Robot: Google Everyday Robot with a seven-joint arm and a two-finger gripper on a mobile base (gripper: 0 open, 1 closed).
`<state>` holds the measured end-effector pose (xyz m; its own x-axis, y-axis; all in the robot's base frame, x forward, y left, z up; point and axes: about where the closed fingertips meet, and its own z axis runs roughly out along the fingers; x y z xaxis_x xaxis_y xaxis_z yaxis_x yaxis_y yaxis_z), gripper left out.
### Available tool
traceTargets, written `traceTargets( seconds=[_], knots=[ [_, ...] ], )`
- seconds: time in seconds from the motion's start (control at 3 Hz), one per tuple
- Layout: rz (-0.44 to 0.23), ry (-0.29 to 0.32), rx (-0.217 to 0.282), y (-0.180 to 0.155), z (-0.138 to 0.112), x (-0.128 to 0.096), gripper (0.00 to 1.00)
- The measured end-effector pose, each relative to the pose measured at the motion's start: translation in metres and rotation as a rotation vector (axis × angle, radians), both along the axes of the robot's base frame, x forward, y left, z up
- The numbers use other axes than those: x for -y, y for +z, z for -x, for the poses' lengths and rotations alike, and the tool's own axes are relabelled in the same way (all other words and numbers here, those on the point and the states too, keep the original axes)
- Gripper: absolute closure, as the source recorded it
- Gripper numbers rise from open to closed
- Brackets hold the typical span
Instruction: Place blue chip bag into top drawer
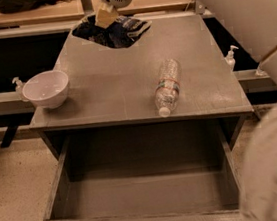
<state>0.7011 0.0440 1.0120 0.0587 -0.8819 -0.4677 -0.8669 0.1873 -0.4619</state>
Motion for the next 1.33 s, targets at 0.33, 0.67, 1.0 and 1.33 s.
traceTargets(
  seconds=[0.33,0.67,1.0,1.33],
  knots=[
    [-0.018,0.067,0.078,0.026,0.058,-0.002,1.00],
    [-0.075,0.134,0.177,0.065,0.143,-0.021,1.00],
    [-0.063,0.121,0.216,0.078,0.212,-0.012,1.00],
    [-0.064,0.133,0.247,0.093,0.221,-0.018,1.00]
  ],
)
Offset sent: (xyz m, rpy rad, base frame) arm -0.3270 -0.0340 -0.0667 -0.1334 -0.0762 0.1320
